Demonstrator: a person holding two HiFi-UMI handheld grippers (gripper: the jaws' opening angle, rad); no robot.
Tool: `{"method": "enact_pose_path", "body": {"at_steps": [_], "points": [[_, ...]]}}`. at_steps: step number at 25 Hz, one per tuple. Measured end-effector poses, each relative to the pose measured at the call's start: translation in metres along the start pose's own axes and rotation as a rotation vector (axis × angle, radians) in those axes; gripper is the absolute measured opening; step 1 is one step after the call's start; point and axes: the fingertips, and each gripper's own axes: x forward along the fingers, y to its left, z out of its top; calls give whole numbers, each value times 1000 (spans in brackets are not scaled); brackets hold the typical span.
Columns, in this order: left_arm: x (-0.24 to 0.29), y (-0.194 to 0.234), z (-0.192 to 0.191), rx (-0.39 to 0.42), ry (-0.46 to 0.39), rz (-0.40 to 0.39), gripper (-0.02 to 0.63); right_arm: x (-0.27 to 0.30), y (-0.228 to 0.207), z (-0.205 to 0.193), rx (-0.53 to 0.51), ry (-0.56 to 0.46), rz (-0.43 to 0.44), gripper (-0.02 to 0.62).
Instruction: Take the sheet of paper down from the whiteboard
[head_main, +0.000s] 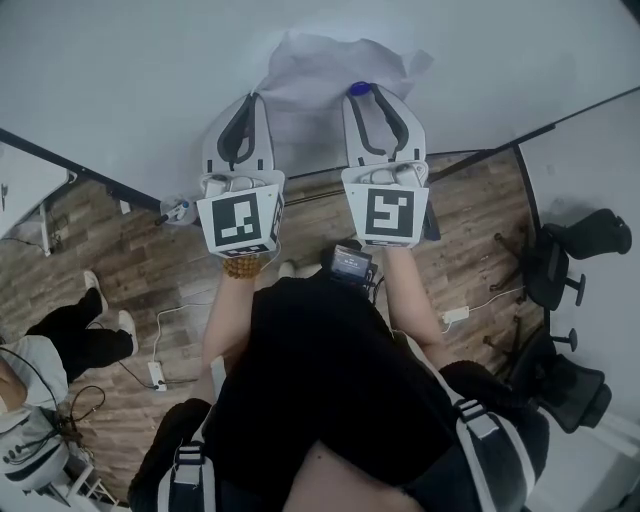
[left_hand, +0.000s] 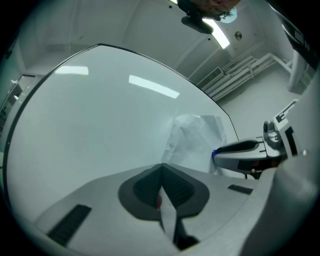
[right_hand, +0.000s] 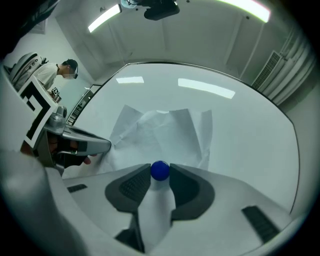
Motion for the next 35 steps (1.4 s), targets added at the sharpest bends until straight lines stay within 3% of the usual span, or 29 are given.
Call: {"method": "enact_pose_path", "body": {"at_steps": [10, 19, 35], "points": [[-11, -11, 5, 5, -4, 9, 8, -39, 11, 2, 25, -18, 33, 115], [-2, 2, -2, -31, 5, 9, 8, -31, 25, 1, 31, 0, 56, 115], [-25, 11, -3, -25, 35, 21, 8, -37, 37, 9, 49, 10, 58, 117]]}}
